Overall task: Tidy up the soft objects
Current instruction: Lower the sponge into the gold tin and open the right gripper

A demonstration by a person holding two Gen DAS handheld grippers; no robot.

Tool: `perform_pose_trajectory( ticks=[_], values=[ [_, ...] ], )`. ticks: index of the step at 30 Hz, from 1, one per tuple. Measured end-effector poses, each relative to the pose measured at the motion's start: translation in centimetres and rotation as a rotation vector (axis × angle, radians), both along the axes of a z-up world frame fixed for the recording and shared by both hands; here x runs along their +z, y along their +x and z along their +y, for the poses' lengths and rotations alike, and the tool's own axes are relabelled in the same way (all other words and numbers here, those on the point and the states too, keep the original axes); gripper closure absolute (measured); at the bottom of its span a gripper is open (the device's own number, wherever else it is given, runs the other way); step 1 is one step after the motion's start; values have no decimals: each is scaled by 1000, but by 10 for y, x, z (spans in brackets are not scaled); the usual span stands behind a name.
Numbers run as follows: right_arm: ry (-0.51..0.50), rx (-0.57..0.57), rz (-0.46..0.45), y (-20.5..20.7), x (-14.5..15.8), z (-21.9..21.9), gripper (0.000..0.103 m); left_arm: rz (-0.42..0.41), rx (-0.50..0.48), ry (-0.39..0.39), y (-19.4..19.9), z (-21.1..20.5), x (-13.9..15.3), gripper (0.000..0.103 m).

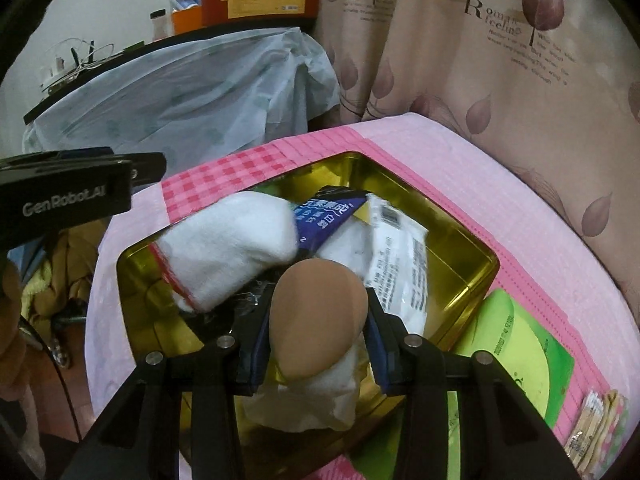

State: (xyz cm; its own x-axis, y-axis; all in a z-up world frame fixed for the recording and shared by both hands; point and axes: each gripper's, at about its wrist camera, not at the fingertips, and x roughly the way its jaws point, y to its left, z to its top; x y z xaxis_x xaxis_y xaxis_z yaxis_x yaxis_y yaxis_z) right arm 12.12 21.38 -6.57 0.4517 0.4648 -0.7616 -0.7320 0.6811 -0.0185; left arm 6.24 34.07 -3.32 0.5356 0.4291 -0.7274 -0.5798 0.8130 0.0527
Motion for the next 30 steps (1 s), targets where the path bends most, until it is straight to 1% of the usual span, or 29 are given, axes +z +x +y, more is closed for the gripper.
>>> perform_pose_trajectory(
  ticks=[2, 5, 7, 8, 9, 13, 15, 19, 22, 24, 28, 30],
  values=[
    [-2, -2, 5, 0, -3, 0, 62, -1, -1, -4, 1, 0, 0, 46],
    [3, 7, 12, -2, -3, 1, 63, -4, -2, -3, 0, 0, 1, 46],
    [14, 14, 6, -5, 0, 1, 59, -6, -3, -3, 0, 0, 0, 46],
    [17, 16, -1, -8, 2, 1, 52, -6, -4, -2, 0, 0, 0, 46],
    [23, 20, -6, -10, 5, 0, 48, -6, -5, -2, 0, 0, 0, 46],
    [57, 27, -23, -19, 19, -8, 47, -9, -6, 0, 0, 0, 1, 46],
    [82, 17, -32, -23, 28, -17, 41, -9, -9, 2, 0, -1, 1, 46],
    [120, -1, -44, -32, 40, -41, 40, -5, -13, 4, 0, -3, 0, 46],
    [137, -44, -56, -34, 47, -69, 40, -5, -12, 5, 0, -4, 1, 46],
    [141, -93, -67, -32, 49, -93, 40, -3, -13, 6, 0, -4, 1, 46],
    [130, -232, -77, -16, 49, -148, 40, -9, -15, 13, -2, -6, 3, 46],
    [106, -315, -92, -5, 49, -179, 40, -12, -18, 19, -3, -8, 4, 46]
  ],
)
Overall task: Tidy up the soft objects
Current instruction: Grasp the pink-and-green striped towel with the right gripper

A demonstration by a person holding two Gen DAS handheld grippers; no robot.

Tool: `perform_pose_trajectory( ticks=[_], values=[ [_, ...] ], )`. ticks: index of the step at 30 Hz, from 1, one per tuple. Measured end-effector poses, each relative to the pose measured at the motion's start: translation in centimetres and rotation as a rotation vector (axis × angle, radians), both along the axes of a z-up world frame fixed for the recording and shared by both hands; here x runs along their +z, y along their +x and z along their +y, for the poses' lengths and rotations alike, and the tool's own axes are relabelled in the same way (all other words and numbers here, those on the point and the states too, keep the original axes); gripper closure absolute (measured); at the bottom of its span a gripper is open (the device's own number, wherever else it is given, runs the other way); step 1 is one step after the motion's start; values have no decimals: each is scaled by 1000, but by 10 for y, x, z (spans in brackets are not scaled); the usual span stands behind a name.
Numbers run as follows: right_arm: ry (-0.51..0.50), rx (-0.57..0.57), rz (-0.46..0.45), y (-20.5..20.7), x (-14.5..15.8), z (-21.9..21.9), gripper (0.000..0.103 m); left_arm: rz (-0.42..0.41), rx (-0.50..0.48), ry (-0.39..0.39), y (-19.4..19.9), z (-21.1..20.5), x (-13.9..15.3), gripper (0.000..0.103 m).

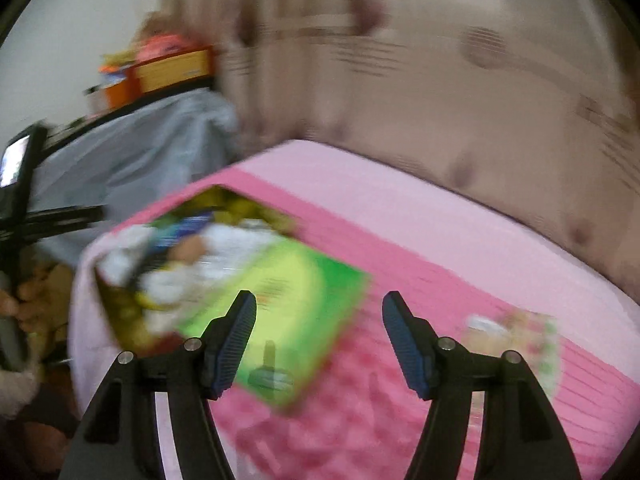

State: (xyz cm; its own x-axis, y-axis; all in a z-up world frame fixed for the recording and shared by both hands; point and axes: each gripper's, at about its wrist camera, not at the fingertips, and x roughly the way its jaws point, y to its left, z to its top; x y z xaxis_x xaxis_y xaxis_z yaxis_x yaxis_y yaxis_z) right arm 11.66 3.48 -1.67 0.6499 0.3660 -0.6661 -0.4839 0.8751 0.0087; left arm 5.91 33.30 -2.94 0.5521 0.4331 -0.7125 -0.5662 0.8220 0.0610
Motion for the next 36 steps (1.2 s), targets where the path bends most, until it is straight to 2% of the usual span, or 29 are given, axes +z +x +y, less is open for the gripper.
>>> perform_pose_trajectory(
  ticks=[6, 10, 16, 21, 26, 27, 32, 36],
  values=[
    [-52, -229, 37, 35, -12, -93, 40, 0, -2, 12, -1, -4, 0, 46],
    [-48, -327, 100, 60, -29, -133, 40, 11, -10, 10, 1, -5, -2, 46],
    [-32, -391, 177, 90, -62, -153, 40, 27, -34, -27, 2, -8, -5, 46],
    [-33, -414, 197, 101, -81, -163, 42, 36, -81, 10, 5, -28, 0, 46],
    [-9, -402, 208, 104, -96, -175, 52, 39, -194, 40, 12, -73, 10, 46],
    [-1, -394, 205, 103, -96, -176, 60, 39, -227, 35, 15, -85, 12, 46],
    [-10, -358, 192, 96, -94, -171, 77, 38, -400, 19, 30, -153, 20, 46],
    [-39, -385, 176, 83, -89, -181, 80, 53, -571, -14, 43, -220, 18, 44]
  ],
)
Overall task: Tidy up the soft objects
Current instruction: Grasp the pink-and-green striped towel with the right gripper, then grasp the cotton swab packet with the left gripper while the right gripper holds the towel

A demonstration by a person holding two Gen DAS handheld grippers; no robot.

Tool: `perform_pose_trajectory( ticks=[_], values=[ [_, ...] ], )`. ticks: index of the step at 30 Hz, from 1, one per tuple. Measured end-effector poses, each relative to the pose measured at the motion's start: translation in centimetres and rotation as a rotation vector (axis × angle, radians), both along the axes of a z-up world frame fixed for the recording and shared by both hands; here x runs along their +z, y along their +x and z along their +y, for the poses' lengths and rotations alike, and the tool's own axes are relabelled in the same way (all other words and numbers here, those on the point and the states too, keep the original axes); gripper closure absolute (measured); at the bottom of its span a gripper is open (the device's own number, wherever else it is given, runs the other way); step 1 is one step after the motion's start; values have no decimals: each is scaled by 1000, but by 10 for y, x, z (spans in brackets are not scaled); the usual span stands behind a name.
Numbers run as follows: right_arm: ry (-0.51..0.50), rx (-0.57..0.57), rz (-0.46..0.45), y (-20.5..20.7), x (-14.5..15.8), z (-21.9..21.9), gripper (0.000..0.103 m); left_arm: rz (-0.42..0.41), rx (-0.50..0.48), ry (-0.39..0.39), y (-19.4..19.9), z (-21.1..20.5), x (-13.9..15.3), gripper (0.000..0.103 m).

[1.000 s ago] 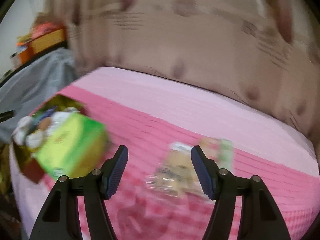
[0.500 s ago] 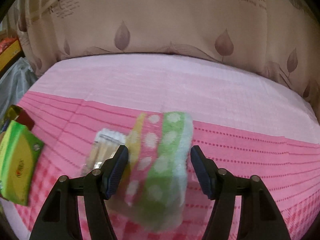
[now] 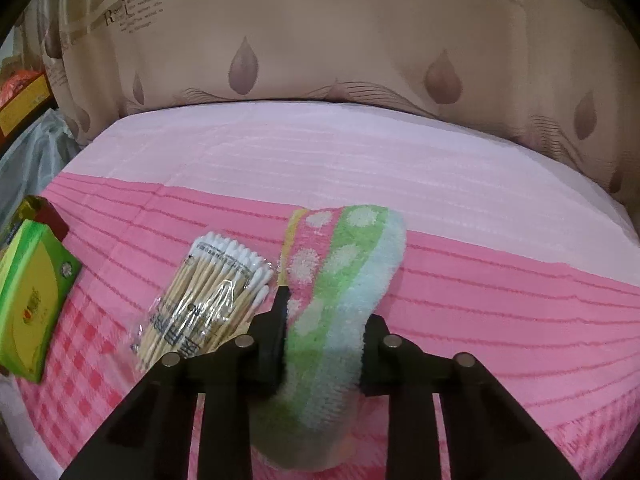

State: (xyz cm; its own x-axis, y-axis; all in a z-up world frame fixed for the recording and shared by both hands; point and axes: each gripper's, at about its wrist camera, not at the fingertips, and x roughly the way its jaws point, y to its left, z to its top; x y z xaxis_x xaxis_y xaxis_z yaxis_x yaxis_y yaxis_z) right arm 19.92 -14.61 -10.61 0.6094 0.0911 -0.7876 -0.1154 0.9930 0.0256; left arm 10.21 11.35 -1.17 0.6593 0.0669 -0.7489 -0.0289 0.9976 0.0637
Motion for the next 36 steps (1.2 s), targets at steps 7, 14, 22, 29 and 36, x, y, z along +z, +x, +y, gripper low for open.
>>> perform_pose_trajectory(
  ticks=[7, 14, 22, 29, 36],
  values=[
    [-27, -50, -2, -37, 7, -40, 80, 58, -192, -41, 25, -91, -17, 44],
    [6, -102, -1, -66, 4, -79, 80, 93, -395, 29, 46, -164, -35, 42],
    [65, -119, -1, -69, -3, -90, 76, 215, -509, 53, 73, -206, -70, 40],
    [97, -116, 8, -66, -5, -94, 73, 258, -496, 80, 99, -222, -96, 40],
    [99, -109, 12, -64, -5, -96, 71, 255, -475, 65, 118, -227, -110, 34]
  ],
)
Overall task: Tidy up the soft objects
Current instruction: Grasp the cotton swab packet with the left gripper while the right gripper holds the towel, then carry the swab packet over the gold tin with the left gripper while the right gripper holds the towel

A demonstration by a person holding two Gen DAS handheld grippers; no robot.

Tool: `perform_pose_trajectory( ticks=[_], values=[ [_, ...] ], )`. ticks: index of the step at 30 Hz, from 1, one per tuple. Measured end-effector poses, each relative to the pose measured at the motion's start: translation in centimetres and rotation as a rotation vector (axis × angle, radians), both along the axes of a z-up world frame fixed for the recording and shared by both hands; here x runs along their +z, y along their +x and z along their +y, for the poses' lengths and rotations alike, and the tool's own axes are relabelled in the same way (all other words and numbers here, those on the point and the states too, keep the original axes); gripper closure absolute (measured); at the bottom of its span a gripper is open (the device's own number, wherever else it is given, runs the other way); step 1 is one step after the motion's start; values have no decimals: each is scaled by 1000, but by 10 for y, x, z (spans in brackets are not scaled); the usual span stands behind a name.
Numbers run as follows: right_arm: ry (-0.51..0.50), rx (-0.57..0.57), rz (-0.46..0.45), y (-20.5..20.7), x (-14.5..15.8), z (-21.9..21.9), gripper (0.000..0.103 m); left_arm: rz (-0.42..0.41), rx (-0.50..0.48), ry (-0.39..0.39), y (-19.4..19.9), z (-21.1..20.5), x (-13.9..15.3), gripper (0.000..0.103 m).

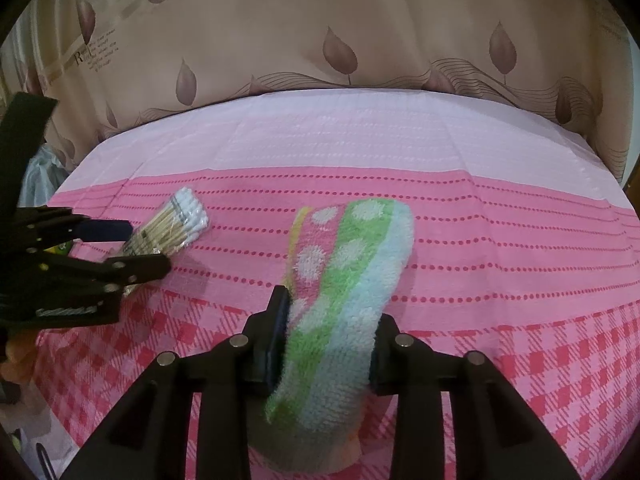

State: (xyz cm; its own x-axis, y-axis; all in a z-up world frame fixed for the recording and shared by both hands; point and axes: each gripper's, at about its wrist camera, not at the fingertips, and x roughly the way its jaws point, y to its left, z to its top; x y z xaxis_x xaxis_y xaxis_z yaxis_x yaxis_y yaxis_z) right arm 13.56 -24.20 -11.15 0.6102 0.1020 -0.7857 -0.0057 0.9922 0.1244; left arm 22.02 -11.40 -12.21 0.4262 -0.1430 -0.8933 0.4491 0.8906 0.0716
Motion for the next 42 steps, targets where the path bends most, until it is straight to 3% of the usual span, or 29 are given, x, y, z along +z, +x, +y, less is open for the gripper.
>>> perform_pose_trajectory(
  ticks=[6, 8, 9, 10, 19, 27, 42],
  values=[
    [7, 1, 2, 0, 0, 0, 71, 18, 49, -89, 12, 11, -4, 33],
    [5, 1, 2, 0, 0, 0, 71, 12, 41, -98, 10, 10, -1, 51],
    [4, 2, 2, 1, 0, 0, 71, 14, 36, -102, 8, 10, 0, 69],
    [2, 2, 2, 1, 0, 0, 71, 17, 35, -105, 5, 10, 1, 78],
    [-2, 2, 3, 0, -1, 0, 70, 24, 49, -109, -28, 10, 9, 81],
    [-14, 4, 4, 2, -2, 3, 70, -12, 44, -124, -76, 16, 34, 81],
    [-36, 1, 7, 3, -2, 7, 70, -73, 39, -125, -173, 68, 70, 81]
  ],
)
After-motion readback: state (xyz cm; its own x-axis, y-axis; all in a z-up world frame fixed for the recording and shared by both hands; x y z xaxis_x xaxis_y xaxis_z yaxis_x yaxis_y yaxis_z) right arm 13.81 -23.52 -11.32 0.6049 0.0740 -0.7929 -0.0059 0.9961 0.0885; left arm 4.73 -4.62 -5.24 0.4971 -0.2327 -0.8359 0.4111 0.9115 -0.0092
